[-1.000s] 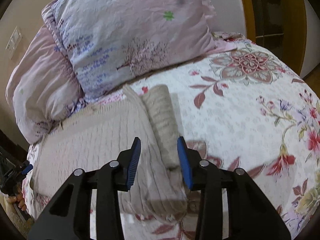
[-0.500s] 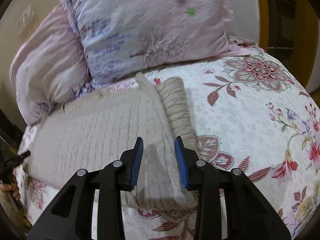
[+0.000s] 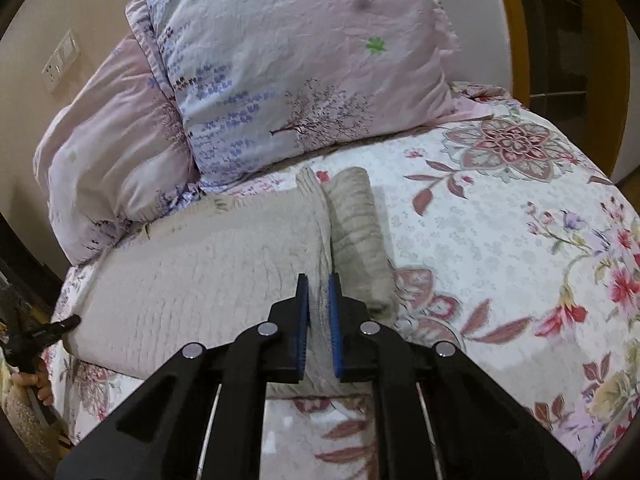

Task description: Fold small clothes

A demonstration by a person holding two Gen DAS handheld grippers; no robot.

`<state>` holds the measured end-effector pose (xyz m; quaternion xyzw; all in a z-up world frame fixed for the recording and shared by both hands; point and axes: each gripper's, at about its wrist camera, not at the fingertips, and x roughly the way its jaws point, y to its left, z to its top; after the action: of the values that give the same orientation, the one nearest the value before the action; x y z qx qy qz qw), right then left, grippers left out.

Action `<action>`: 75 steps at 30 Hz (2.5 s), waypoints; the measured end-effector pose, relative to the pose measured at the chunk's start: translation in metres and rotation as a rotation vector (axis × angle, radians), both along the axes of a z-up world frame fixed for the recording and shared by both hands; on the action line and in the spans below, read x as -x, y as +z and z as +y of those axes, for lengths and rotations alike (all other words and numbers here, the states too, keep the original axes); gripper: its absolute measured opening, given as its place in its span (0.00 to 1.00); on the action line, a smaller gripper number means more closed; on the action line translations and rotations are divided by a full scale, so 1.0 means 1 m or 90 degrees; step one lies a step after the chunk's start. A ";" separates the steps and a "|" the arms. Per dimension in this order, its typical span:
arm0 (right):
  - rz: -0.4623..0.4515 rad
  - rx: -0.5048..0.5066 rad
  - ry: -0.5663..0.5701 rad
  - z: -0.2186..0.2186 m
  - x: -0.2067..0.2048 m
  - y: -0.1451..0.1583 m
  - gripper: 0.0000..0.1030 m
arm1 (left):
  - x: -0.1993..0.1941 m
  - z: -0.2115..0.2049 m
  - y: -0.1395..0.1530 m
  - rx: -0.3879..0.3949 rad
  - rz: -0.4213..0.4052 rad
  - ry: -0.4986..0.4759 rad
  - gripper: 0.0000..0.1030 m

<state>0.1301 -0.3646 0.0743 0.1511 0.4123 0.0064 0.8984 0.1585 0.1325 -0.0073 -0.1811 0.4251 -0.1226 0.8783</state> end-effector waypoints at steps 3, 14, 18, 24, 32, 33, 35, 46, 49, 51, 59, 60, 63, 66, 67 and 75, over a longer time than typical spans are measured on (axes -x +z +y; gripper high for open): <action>0.045 0.024 -0.015 0.000 -0.007 -0.018 0.09 | 0.000 0.002 -0.009 0.000 0.012 0.003 0.07; 0.020 0.064 -0.003 0.023 -0.019 0.008 0.38 | 0.003 0.001 0.014 -0.014 -0.032 0.018 0.23; 0.025 0.046 0.080 0.070 -0.034 0.000 0.40 | -0.003 -0.030 0.027 -0.038 -0.068 -0.020 0.43; 0.044 0.090 0.155 0.132 -0.061 -0.012 0.45 | -0.024 -0.069 0.011 -0.089 -0.033 -0.057 0.45; 0.060 0.166 0.165 0.150 -0.065 -0.024 0.55 | -0.023 -0.063 0.006 -0.076 -0.037 -0.062 0.58; 0.057 0.159 0.165 0.149 -0.065 -0.024 0.55 | -0.021 -0.055 0.010 -0.053 -0.044 -0.049 0.61; 0.048 0.142 0.166 0.149 -0.063 -0.021 0.55 | -0.021 -0.038 0.017 -0.022 -0.058 -0.018 0.70; 0.056 0.158 0.177 0.161 -0.070 -0.031 0.61 | -0.049 0.047 -0.004 0.153 0.028 0.143 0.71; 0.058 0.151 0.178 0.160 -0.071 -0.032 0.62 | -0.053 0.050 -0.010 0.185 0.038 0.145 0.71; 0.057 0.153 0.180 0.161 -0.071 -0.032 0.63 | -0.056 0.047 -0.012 0.197 0.041 0.138 0.71; 0.052 0.156 0.186 0.162 -0.071 -0.033 0.65 | -0.058 0.031 -0.018 0.252 0.052 0.125 0.65; 0.051 0.155 0.186 0.162 -0.071 -0.033 0.66 | -0.060 0.028 -0.018 0.253 0.057 0.125 0.63; 0.050 0.155 0.189 0.162 -0.070 -0.033 0.66 | -0.062 0.022 -0.020 0.258 0.069 0.127 0.54; 0.048 0.153 0.192 0.162 -0.070 -0.033 0.66 | -0.064 0.017 -0.020 0.243 0.083 0.130 0.38; 0.048 0.153 0.192 0.162 -0.070 -0.033 0.66 | -0.065 0.016 -0.020 0.239 0.087 0.132 0.28; 0.047 0.130 0.201 0.156 -0.069 -0.029 0.66 | -0.068 -0.014 0.026 0.261 0.027 0.092 0.19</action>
<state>0.1990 -0.2086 0.0457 -0.0077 0.4621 0.0998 0.8811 0.2262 0.1190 0.0189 -0.3884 0.3958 -0.1395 0.8204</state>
